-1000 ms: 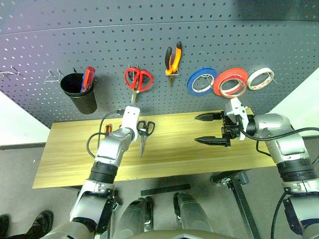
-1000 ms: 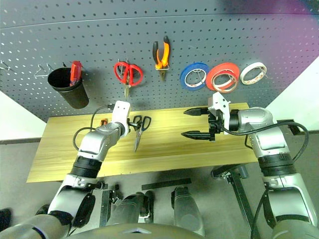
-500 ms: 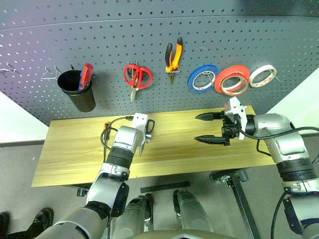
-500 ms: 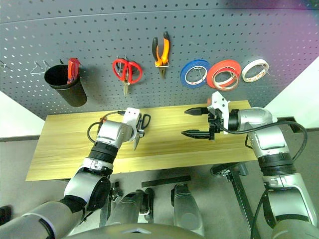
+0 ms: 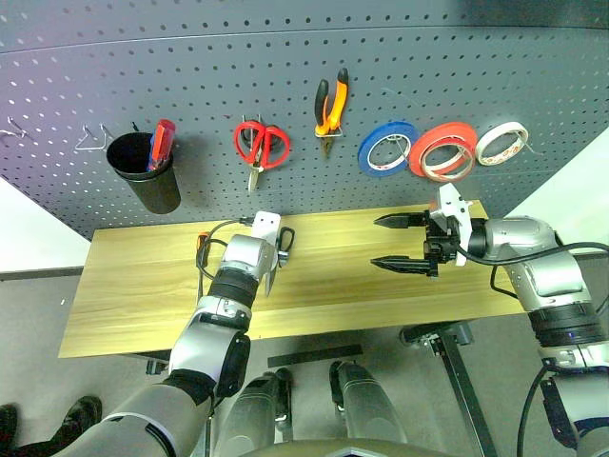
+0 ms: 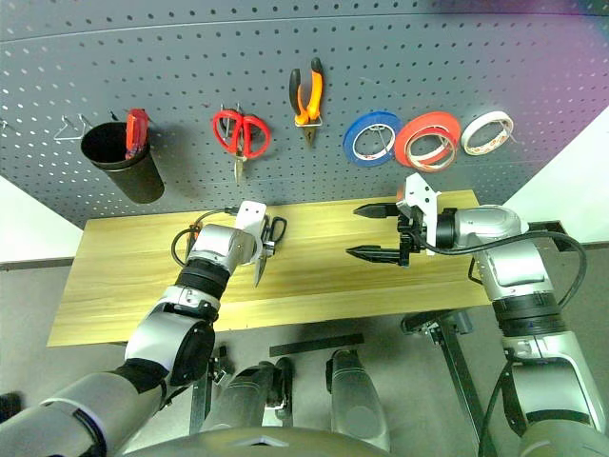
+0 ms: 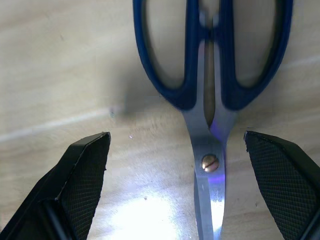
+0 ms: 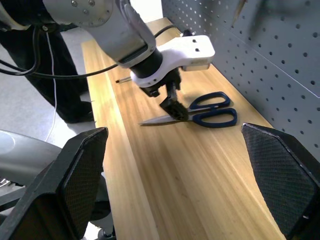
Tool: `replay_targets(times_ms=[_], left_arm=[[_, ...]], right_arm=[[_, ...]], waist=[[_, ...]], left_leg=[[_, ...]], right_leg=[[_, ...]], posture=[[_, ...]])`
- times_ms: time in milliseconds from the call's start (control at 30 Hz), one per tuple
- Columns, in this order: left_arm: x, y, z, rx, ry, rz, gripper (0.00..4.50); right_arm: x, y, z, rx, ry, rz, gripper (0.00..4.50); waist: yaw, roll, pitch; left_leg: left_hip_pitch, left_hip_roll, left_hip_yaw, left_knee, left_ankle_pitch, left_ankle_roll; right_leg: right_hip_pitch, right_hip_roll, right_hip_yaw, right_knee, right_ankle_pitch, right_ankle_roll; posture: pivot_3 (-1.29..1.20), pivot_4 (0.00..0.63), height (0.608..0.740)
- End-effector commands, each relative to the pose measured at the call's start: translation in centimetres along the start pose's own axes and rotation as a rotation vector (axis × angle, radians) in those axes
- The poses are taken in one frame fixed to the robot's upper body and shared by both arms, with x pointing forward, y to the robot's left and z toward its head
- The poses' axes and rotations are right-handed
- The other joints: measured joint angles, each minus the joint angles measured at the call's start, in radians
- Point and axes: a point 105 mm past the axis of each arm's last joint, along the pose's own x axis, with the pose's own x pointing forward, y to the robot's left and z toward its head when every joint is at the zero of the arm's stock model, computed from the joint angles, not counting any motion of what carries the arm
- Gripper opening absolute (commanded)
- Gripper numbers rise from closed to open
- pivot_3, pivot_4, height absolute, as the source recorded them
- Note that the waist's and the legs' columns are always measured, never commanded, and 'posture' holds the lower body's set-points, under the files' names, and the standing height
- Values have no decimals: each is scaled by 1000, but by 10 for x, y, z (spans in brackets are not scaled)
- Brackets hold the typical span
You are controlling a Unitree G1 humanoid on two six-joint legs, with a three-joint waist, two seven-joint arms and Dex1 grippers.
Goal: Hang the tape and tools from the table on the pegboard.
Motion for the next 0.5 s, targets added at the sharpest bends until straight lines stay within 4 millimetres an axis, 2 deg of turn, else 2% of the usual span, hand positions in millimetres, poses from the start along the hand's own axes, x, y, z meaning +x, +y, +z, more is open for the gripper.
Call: replay_targets(times_ms=[33, 200, 300, 500], left_arm=[[-3, -4, 9, 10, -26, -12, 4500], [-1, -7, 8, 16, -22, -22, 4500], [1, -8, 5, 4, -18, -38, 3965], [5, -9, -3, 1, 18, -46, 1995]], right_arm=[[-7, -4, 13, -43, -26, -34, 4466], [-8, -6, 14, -42, -30, -49, 4466], [-9, -5, 14, -44, -28, -52, 4500], [-10, -7, 17, -50, -32, -63, 4500]], waist=[[-1, 0, 1], [-3, 0, 2], [-7, 0, 2], [-23, 0, 2]], left_leg=[[0, 0, 0, 0, 0, 0], [0, 0, 0, 0, 0, 0], [0, 0, 0, 0, 0, 0], [0, 0, 0, 0, 0, 0]], right_leg=[[0, 0, 0, 0, 0, 0], [0, 0, 0, 0, 0, 0], [0, 0, 0, 0, 0, 0], [0, 0, 0, 0, 0, 0]], posture=[[-332, 258, 740], [-337, 256, 740], [-343, 258, 740], [-346, 259, 740]])
